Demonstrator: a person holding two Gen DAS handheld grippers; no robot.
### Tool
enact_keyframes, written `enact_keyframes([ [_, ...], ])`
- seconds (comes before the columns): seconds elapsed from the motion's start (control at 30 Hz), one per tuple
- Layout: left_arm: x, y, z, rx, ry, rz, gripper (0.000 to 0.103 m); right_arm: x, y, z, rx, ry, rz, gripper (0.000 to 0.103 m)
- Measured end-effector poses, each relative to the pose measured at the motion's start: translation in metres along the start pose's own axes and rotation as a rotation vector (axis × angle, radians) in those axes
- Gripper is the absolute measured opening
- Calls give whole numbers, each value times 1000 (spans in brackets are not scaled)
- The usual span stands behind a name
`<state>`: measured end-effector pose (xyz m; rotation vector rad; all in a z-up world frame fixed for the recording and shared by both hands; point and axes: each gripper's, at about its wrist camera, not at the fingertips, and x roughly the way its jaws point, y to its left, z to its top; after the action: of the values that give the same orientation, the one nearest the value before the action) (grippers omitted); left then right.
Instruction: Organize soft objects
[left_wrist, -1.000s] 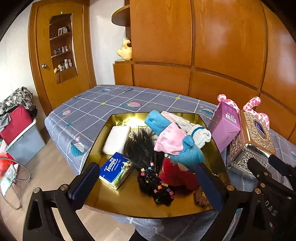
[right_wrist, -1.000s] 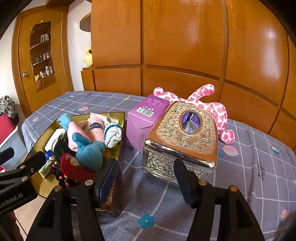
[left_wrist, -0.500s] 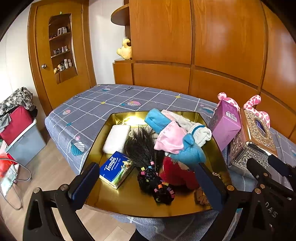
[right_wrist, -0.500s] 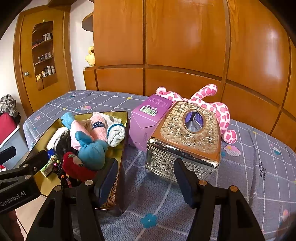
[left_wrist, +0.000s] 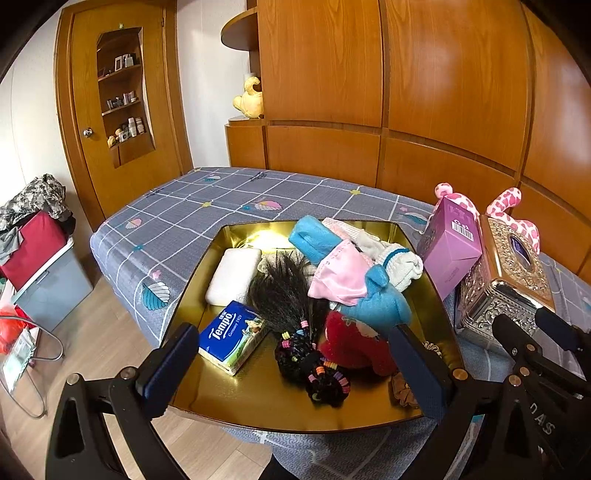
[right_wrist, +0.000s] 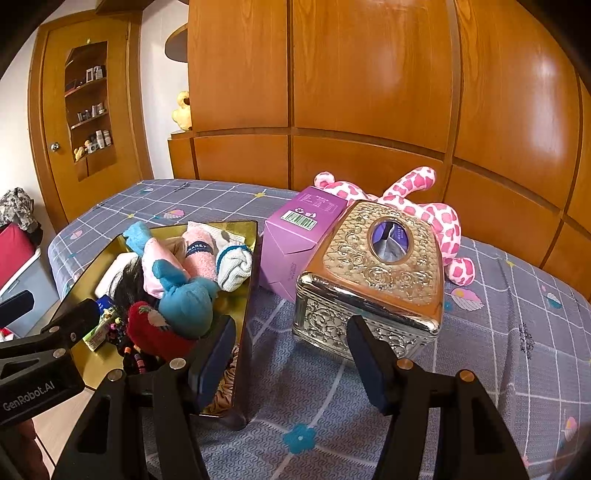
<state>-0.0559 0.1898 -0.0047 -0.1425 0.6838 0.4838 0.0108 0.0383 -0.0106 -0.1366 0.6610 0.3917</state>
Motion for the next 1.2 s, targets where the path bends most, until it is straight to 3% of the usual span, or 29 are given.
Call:
enact_keyframes([
  [1.2, 1, -1, -1, 17, 10, 2, 103, 1, 0, -2, 0, 7, 7, 63],
])
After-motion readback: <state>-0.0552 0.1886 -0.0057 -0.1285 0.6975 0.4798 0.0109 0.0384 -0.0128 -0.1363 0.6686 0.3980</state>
